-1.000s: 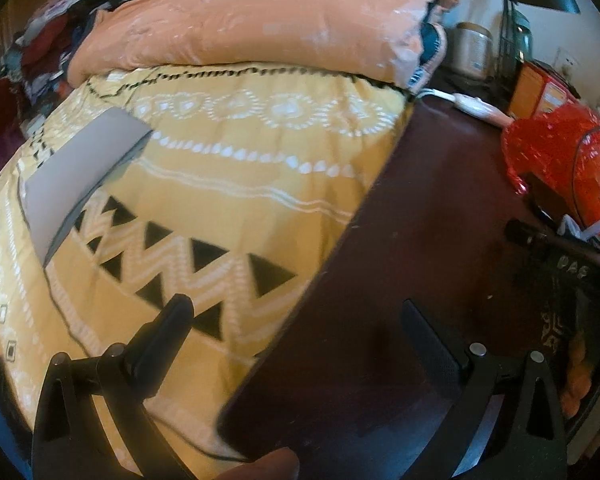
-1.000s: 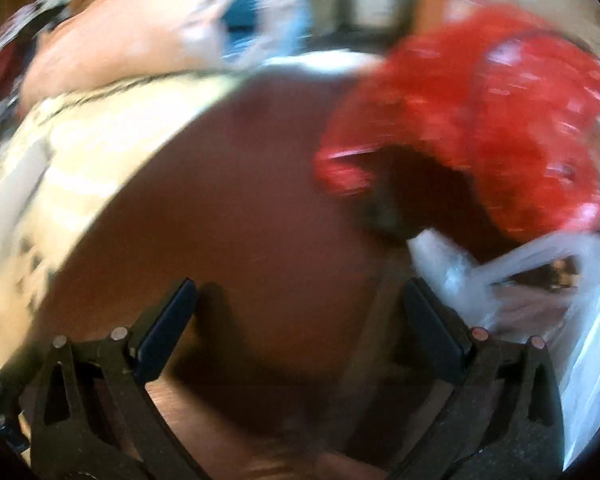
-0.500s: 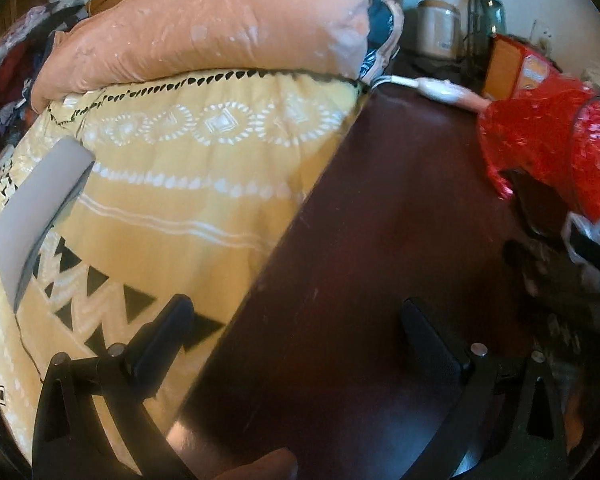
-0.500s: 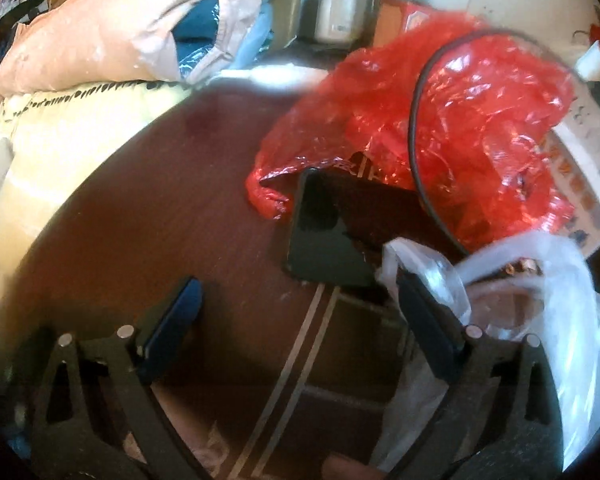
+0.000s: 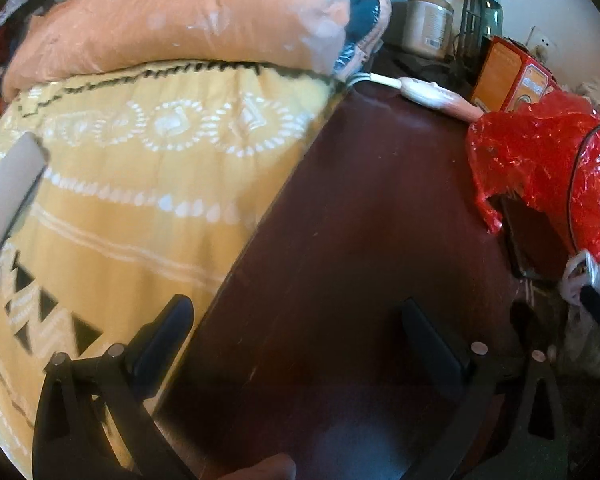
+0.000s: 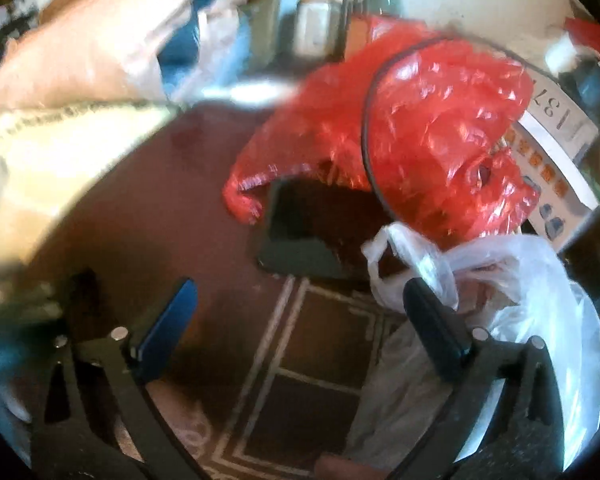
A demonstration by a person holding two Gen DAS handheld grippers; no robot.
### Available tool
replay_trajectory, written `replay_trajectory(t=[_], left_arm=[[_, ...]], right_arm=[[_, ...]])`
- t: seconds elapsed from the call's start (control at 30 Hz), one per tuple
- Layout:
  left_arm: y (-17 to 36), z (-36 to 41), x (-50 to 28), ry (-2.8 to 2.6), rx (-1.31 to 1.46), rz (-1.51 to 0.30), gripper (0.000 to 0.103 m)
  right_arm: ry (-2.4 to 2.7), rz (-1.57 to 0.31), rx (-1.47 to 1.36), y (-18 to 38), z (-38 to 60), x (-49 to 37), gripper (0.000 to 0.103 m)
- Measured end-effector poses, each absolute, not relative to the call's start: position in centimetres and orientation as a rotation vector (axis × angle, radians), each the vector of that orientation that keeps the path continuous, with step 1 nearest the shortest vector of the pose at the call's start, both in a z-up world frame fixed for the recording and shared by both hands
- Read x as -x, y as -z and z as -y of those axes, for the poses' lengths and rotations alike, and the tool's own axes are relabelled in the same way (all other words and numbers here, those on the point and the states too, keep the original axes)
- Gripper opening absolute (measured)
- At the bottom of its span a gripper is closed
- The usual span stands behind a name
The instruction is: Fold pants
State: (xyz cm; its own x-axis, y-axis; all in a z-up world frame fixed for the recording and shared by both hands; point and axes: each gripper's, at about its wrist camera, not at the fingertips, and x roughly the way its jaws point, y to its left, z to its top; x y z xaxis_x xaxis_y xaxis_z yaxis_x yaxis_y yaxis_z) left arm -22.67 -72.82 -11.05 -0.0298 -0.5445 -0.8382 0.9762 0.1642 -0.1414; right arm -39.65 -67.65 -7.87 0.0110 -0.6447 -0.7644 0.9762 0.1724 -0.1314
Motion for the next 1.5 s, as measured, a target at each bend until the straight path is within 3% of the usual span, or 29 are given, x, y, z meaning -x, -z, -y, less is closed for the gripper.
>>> replay_trajectory(t=[0.2, 0.73, 0.87, 1.03, 1.5], left_arm=[[11.0, 76.3, 23.5, 1.433, -0.653, -0.909, 0.103], [10.4, 80.6, 25.6, 1.386, -0.668, -0.834, 0.103], [7.7, 78.3, 26.4, 1.481, -0.612, -0.646, 0.100], [9.8, 80.0, 28.0, 1.612, -0.735, -0.782, 0.101], [10.3, 84.1, 33.3, 1.563, -0.809, -0.718, 0.103]], right_arm=[[1.312, -0.821, -0.445, 7.6, 63.5, 38.3, 0.103], [1.352, -0.905, -0.445, 8.5, 65.0, 38.2, 0.103], [1.343, -0.904, -0.447, 8.3, 65.0, 38.3, 0.103], [1.333, -0.902, -0.446, 8.4, 65.1, 38.3, 0.103], [1.340, -0.902, -0.455, 8.6, 67.7, 39.6, 0.103]])
